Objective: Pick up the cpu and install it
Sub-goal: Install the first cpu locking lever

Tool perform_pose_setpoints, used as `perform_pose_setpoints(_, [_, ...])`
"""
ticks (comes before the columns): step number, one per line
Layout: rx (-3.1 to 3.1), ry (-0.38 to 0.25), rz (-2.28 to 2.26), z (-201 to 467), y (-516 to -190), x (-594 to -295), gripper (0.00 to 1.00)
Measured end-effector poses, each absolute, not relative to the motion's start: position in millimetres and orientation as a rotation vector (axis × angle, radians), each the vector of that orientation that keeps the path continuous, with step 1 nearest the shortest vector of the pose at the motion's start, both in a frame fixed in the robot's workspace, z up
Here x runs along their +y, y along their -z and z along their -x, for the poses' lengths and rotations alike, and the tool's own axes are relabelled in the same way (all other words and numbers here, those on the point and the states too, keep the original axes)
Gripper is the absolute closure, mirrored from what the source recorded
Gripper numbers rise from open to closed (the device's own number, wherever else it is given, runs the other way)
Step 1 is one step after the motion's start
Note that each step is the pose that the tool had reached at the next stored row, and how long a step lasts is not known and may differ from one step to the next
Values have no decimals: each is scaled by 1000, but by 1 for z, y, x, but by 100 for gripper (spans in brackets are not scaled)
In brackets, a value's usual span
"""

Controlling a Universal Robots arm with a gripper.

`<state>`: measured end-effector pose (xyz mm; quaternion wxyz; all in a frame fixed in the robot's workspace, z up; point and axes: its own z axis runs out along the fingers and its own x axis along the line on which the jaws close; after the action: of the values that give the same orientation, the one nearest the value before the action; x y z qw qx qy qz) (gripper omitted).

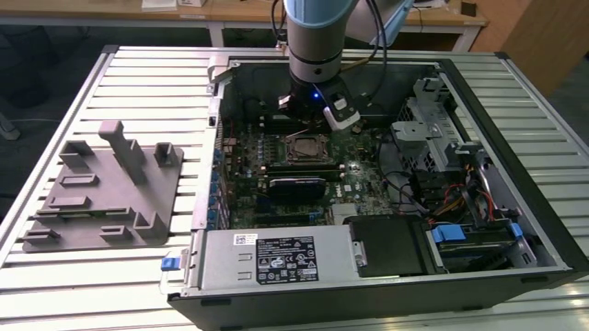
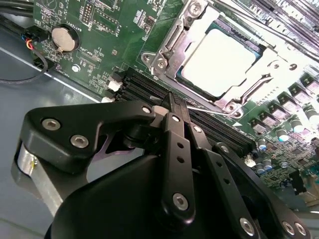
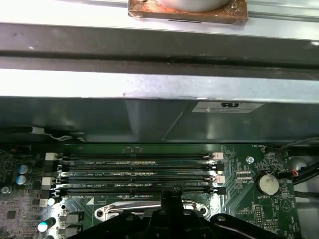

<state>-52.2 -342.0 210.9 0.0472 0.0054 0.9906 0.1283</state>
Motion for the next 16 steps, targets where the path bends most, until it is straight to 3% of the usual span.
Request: perform_pose_setpoints(16, [3014, -386, -96, 53, -209, -336, 89])
